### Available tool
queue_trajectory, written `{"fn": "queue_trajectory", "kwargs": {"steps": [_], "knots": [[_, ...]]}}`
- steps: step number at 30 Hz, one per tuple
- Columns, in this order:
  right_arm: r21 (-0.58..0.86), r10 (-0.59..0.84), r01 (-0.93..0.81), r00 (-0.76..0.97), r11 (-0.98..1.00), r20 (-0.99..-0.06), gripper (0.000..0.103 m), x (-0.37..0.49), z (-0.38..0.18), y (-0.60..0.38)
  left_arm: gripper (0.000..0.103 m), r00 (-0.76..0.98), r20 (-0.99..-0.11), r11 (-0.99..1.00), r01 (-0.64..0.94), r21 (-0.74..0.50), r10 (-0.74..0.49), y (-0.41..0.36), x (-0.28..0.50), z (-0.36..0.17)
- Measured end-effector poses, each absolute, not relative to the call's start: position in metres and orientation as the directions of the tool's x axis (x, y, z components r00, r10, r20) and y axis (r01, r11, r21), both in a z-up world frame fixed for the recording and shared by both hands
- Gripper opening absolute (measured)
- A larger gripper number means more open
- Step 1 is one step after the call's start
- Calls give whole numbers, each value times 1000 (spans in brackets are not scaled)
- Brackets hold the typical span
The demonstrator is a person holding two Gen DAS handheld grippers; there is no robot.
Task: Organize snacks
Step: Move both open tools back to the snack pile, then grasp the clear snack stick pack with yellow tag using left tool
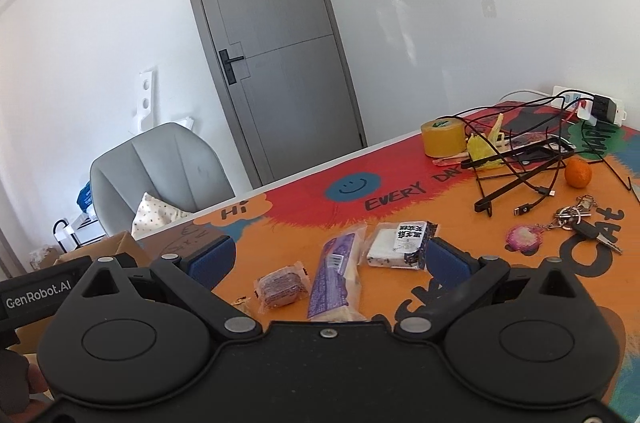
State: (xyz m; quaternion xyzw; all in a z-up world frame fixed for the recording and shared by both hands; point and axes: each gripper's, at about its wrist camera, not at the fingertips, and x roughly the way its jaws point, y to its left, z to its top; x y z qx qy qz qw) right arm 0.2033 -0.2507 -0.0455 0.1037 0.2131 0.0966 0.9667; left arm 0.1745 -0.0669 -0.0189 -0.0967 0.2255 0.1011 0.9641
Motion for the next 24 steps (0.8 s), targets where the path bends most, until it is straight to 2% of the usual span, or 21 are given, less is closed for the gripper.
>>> {"fn": "queue_trajectory", "kwargs": {"steps": [7,10,24], "knots": [[253,201,-100,887,962,-417,101,212,-56,-268,88,882,-451,965,-223,-140,139,-80,183,-25],[265,197,-86,884,960,-425,96,215,-60,-275,84,879,-460,966,-215,-145,126,-84,188,-29],[329,238,-86,858,940,-455,80,233,-84,-297,52,855,-514,973,-172,-156,69,-103,217,-55]]}}
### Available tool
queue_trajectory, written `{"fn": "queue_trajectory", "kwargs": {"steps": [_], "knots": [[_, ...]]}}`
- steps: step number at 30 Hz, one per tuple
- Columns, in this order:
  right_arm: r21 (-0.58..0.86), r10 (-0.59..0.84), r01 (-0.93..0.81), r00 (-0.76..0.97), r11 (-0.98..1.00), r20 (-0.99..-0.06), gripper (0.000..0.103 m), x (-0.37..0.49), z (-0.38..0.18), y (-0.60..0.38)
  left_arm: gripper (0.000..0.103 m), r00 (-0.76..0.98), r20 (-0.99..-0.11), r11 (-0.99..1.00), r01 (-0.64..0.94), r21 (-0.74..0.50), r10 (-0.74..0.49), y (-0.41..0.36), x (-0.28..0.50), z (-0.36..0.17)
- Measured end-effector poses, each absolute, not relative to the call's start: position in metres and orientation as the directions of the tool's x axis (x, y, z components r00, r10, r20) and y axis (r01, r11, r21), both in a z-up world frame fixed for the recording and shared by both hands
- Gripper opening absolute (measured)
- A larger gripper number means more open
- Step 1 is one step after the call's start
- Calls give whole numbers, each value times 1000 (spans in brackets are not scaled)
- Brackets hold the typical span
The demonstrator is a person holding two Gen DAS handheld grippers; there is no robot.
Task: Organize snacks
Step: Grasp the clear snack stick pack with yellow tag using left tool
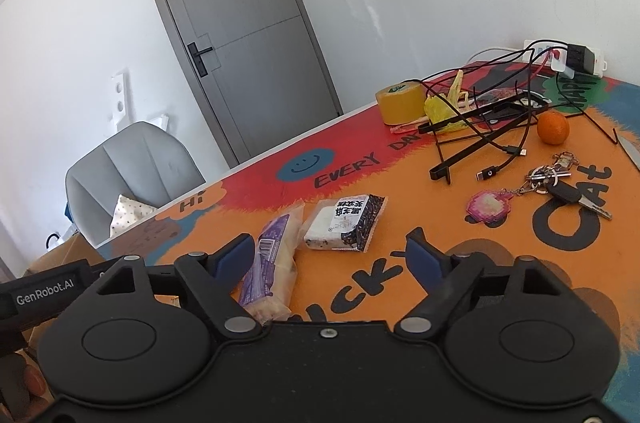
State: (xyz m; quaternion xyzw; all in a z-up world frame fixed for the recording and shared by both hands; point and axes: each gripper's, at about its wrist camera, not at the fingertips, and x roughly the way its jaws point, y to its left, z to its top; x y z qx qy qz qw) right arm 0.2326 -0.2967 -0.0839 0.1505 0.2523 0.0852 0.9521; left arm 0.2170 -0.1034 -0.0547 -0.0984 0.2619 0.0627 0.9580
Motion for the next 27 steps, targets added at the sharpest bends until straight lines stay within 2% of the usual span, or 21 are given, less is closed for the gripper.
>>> {"fn": "queue_trajectory", "kwargs": {"steps": [5,14,25,27], "knots": [[344,248,-84,848,935,-468,79,242,-92,-298,34,831,-552,969,-180,-167,60,-103,230,-69],[363,244,-59,839,930,-486,79,268,-101,-304,33,784,-616,966,-212,-148,78,-104,253,-94],[379,256,-53,821,924,-510,76,291,-111,-304,33,749,-654,964,-237,-120,102,-102,274,-114],[378,258,-54,816,924,-517,76,294,-112,-302,25,749,-652,965,-240,-107,114,-102,275,-114]]}}
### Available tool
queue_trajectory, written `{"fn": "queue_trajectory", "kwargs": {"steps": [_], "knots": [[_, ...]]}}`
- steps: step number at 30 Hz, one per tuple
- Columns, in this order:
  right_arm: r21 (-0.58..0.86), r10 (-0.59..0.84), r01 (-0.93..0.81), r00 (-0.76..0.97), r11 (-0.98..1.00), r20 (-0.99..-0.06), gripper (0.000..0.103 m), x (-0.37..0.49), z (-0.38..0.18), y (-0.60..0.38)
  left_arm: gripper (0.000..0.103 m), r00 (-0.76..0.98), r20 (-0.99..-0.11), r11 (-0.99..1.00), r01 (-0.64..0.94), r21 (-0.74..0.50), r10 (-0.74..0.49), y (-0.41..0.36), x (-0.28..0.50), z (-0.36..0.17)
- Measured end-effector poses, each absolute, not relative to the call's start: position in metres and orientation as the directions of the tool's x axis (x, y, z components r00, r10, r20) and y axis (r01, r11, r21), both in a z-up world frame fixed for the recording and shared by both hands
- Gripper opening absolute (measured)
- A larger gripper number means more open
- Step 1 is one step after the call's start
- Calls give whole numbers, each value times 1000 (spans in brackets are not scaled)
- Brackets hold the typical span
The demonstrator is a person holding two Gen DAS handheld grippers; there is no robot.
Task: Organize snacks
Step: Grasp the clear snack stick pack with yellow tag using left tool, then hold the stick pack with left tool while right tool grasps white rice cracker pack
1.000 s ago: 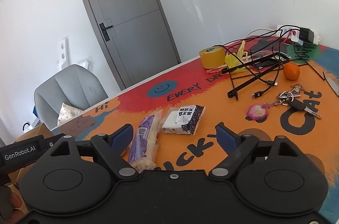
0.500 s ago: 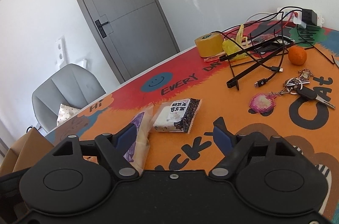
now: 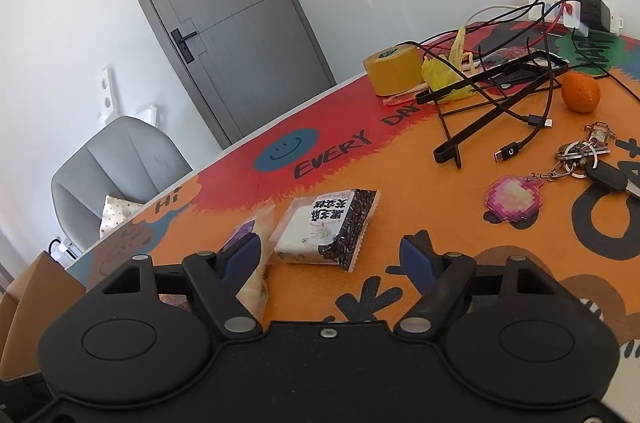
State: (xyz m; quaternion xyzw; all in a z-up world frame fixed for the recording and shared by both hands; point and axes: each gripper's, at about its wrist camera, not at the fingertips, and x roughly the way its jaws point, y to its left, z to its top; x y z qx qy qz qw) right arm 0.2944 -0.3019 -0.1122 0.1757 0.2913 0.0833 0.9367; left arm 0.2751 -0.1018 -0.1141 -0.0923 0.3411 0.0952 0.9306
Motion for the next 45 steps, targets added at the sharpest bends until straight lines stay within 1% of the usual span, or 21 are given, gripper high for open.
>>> {"fn": "queue_trajectory", "kwargs": {"steps": [1,8,16,25,27,28,30,32,40,45], "knots": [[376,259,-54,815,925,-519,76,296,-112,-301,18,749,-653,964,-243,-108,116,-100,276,-114],[336,233,-48,811,941,-537,77,311,-115,-288,18,771,-622,952,-276,-134,136,-85,276,-103],[269,196,-46,804,962,-562,78,330,-114,-270,18,785,-605,948,-279,-151,135,-76,278,-91],[140,117,-43,803,989,-584,78,342,-114,-245,18,788,-598,941,-296,-164,143,-66,277,-84],[118,98,-35,802,992,-589,71,342,-116,-245,18,792,-592,940,-298,-164,148,-65,274,-81],[106,92,-35,798,994,-595,66,341,-117,-245,18,794,-589,941,-297,-164,149,-65,273,-81],[102,99,-47,800,994,-591,63,337,-117,-247,18,797,-586,940,-298,-165,150,-65,271,-80],[97,94,-45,803,994,-589,58,331,-116,-249,18,799,-583,940,-296,-168,148,-65,269,-79],[172,130,-38,816,984,-564,49,304,-112,-267,18,819,-556,946,-277,-167,142,-71,254,-72],[215,151,-38,830,976,-537,48,286,-107,-278,18,834,-534,949,-267,-168,140,-76,240,-66]]}}
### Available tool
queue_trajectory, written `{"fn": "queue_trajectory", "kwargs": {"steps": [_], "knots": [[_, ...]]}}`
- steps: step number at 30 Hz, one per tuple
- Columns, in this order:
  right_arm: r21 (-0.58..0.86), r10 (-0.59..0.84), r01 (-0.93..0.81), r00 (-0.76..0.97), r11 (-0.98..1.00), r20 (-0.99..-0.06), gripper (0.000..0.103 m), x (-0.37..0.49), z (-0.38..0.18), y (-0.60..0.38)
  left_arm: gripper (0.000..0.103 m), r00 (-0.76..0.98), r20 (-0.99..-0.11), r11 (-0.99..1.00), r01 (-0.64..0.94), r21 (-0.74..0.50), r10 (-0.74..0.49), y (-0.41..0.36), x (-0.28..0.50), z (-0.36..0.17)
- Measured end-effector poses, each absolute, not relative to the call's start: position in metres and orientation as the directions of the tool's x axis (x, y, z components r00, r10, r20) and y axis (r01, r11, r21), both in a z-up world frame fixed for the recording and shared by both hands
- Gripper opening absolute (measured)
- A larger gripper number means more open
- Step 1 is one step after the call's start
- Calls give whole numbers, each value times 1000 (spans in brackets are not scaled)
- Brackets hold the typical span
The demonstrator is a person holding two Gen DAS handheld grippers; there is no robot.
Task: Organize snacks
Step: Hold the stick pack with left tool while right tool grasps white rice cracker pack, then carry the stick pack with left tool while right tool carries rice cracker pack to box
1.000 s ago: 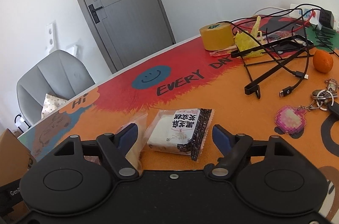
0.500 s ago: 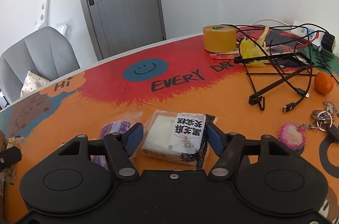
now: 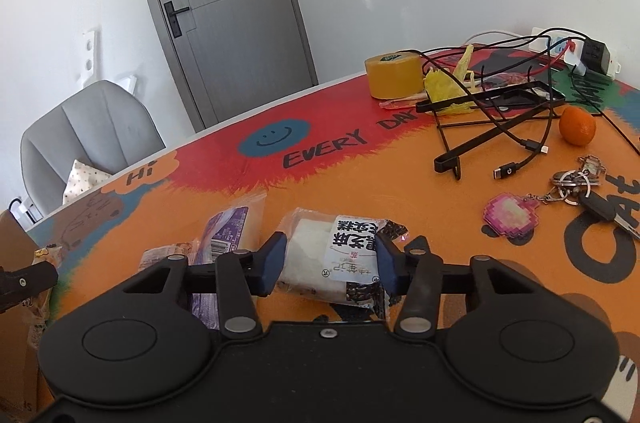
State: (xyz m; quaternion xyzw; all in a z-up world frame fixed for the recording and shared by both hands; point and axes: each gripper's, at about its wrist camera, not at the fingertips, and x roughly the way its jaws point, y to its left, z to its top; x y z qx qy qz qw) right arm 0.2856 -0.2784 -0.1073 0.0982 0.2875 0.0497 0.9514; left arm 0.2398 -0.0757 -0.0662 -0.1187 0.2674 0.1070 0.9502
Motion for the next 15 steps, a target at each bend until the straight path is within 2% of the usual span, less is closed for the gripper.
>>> {"fn": "queue_trajectory", "kwargs": {"steps": [15], "knots": [[289,254,-136,868,948,-427,47,238,-74,-277,18,867,-470,946,-274,-172,166,-74,192,-41]]}}
